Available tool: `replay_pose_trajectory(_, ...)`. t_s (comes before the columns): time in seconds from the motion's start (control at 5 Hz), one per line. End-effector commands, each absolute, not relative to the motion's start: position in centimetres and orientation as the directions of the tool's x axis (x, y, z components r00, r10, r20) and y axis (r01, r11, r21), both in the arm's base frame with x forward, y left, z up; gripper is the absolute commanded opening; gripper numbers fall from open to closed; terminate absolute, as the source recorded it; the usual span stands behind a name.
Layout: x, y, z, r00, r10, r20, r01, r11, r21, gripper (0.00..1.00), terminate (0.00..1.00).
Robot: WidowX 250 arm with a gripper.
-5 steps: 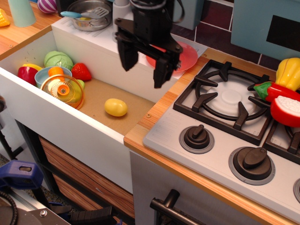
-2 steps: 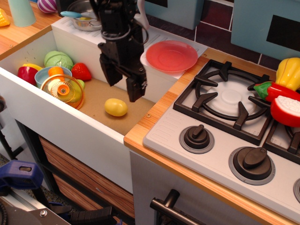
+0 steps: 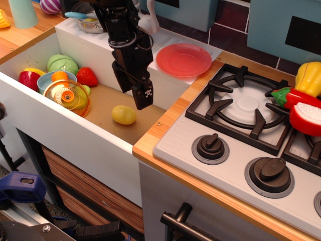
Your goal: Put potato on plate
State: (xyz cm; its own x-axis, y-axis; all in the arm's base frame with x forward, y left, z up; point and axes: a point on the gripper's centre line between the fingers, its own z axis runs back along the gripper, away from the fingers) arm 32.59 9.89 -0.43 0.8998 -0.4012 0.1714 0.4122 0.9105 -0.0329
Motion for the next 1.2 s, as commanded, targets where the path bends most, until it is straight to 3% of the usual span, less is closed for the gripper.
replay_pose_trajectory(0.0, 33.2, 11.4, -1.0, 0.871, -0.437, 0.225, 0.448, 0.894, 0.005, 1.00, 0.00)
replay_pose_trajectory(1.0, 33.3, 13.5, -5.7, 0.833, -0.461, 0.307, 0.485, 0.874, -0.003, 1.00, 0.00)
